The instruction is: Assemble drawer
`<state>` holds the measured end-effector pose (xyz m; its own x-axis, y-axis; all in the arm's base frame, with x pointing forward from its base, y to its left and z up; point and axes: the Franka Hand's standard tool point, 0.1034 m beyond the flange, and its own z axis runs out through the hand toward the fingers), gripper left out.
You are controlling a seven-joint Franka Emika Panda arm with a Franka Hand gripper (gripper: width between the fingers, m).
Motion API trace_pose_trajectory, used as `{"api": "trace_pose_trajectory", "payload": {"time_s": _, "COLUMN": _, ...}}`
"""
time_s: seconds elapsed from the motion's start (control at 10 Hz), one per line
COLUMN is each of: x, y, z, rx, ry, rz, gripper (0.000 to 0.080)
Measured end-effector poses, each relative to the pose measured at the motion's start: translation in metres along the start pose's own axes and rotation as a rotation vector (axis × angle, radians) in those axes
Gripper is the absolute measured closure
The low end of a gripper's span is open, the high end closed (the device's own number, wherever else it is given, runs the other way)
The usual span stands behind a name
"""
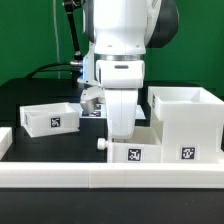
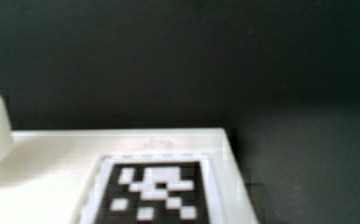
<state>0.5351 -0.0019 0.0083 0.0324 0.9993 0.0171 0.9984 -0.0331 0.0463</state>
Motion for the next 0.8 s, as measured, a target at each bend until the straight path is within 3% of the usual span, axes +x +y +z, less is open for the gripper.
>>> {"api": "trace_pose_trajectory", "payload": {"time_s": 0.4, "x": -0.0041, "y": 0.0010, "z": -0.0003, "rx": -0.001, "ry": -0.001, "rz": 0.011, "gripper": 0.0757}}
{"api": "trace_pose_trajectory", "payload": {"time_s": 0.6, "x": -0.0058, "y": 0.0001, "z": -0.0006, "rx": 0.027, "ry": -0.007, "rz": 0.012, "gripper": 0.0757}}
{"api": "trace_pose_trajectory", "payload": {"time_s": 0.8, "x": -0.0058, "y": -0.0002, "z": -0.0003, "rx": 0.025, "ry": -0.006, "rz": 0.012, "gripper": 0.0757}}
